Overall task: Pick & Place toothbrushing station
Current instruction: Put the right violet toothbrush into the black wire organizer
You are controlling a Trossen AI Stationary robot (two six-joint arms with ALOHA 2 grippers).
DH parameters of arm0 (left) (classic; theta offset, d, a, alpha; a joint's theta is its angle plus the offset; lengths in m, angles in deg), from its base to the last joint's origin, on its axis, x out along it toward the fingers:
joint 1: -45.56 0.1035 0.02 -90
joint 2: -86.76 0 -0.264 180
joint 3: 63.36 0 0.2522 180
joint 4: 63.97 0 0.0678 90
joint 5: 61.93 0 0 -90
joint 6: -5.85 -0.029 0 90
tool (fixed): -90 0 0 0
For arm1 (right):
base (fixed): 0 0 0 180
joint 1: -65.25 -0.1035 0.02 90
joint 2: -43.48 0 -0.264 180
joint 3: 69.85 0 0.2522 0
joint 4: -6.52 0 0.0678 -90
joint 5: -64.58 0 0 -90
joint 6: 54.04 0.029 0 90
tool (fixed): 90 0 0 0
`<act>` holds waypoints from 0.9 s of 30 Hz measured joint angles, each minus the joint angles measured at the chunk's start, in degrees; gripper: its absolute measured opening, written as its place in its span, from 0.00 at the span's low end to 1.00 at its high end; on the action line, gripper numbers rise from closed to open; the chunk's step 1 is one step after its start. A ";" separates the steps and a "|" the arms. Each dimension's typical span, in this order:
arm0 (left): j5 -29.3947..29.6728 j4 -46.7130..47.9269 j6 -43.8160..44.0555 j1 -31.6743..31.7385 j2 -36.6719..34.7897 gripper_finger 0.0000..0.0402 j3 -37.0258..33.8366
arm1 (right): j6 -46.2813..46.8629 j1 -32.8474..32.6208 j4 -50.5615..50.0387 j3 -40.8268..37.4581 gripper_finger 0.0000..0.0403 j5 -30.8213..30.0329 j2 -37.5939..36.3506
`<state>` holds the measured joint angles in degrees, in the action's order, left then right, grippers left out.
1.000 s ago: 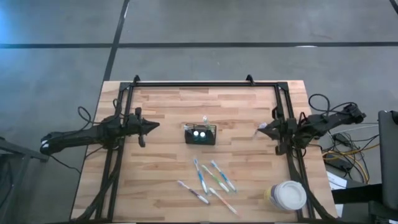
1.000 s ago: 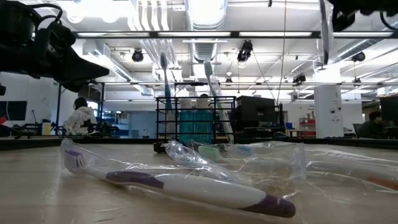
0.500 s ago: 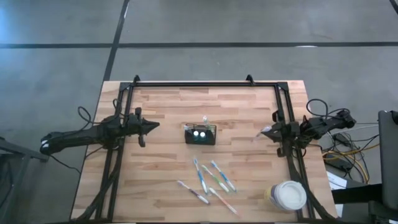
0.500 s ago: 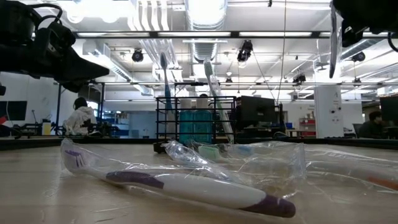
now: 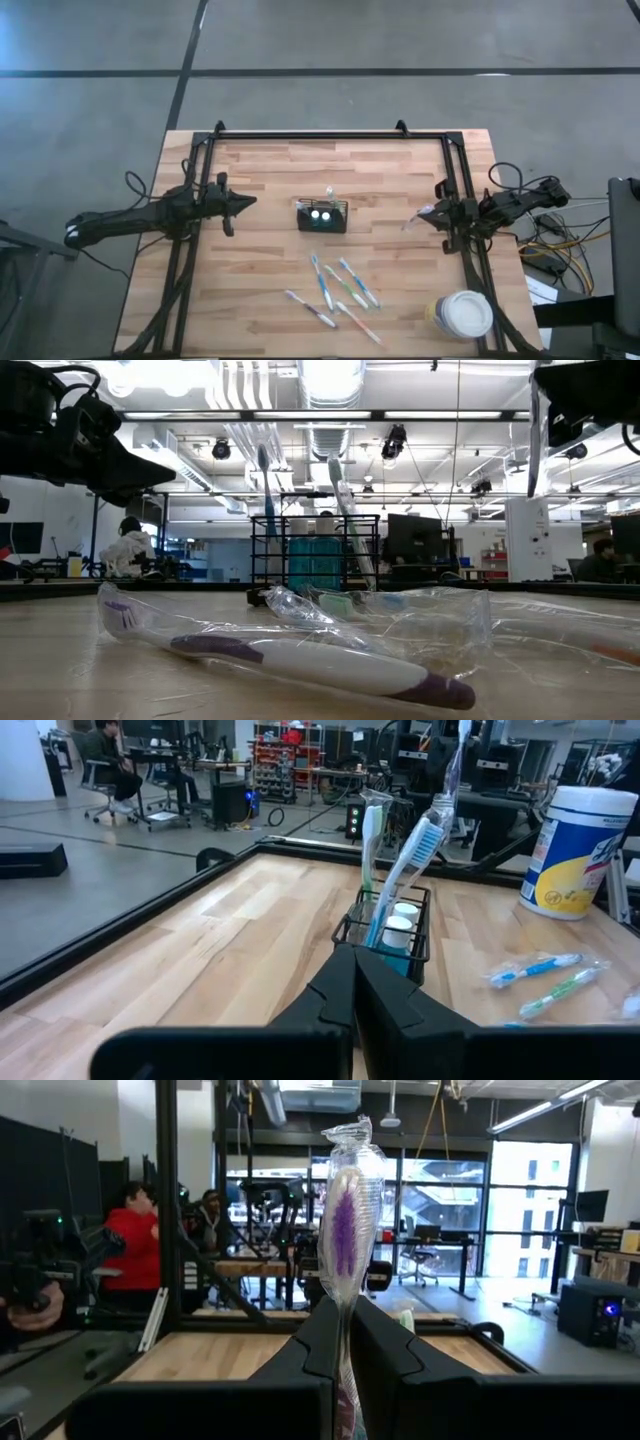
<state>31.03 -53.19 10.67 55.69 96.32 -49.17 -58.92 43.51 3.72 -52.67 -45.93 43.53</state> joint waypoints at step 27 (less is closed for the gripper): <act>-0.06 -0.02 -1.74 0.00 0.00 0.01 -0.07 | -5.41 0.04 10.27 6.42 0.03 -2.53 8.24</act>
<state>30.96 -53.21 8.92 55.69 96.32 -49.24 -64.33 43.56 14.00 -46.26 -48.47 51.77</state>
